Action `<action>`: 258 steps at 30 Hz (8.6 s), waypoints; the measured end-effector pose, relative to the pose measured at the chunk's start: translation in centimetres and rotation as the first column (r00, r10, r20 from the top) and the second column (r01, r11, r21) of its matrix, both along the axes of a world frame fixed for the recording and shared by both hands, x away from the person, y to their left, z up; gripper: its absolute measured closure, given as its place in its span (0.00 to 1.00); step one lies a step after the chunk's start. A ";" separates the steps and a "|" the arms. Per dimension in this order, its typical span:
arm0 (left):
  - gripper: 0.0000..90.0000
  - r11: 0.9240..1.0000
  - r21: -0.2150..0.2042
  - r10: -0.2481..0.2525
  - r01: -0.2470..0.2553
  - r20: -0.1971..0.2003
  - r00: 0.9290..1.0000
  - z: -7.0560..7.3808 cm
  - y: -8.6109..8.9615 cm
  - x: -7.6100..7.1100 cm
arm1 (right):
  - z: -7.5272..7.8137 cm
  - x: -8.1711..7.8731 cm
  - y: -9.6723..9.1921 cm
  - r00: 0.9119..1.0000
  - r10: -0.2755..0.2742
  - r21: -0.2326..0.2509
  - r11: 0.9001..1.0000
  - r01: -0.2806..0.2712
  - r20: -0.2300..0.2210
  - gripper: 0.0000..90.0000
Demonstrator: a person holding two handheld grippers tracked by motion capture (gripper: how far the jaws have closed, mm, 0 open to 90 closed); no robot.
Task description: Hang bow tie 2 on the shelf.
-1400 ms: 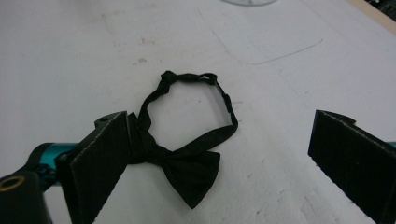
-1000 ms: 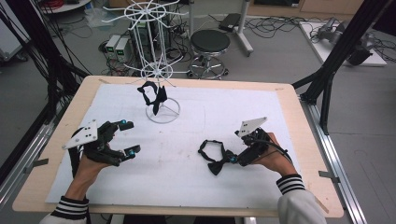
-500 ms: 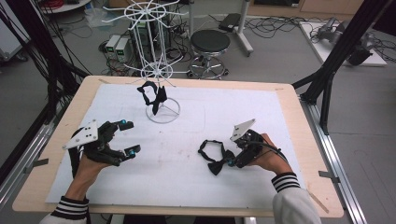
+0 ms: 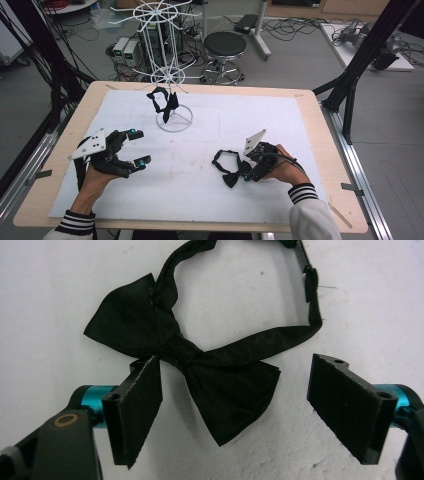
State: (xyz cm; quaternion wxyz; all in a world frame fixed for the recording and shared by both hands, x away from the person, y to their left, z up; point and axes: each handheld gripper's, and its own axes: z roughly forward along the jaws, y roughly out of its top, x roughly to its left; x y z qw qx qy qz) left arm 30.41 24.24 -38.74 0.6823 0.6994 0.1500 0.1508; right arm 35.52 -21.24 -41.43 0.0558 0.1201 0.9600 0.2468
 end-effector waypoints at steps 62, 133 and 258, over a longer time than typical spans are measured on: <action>0.16 0.999 0.027 -0.027 0.027 -0.012 1.000 -0.1 -1.3 0.0 | 2.2 -0.6 0.4 0.996 0.055 0.265 0.963 -0.037 -0.063 0.92; 0.61 0.919 0.314 -0.273 0.239 0.070 0.959 5.1 -9.9 0.4 | 6.2 -2.0 5.4 0.985 0.165 0.530 0.840 -0.118 -0.042 0.92; 0.92 0.819 0.164 0.553 -0.550 0.027 0.832 10.2 5.2 3.1 | -3.0 -10.4 -6.2 0.673 -0.709 0.799 0.522 0.298 0.212 0.01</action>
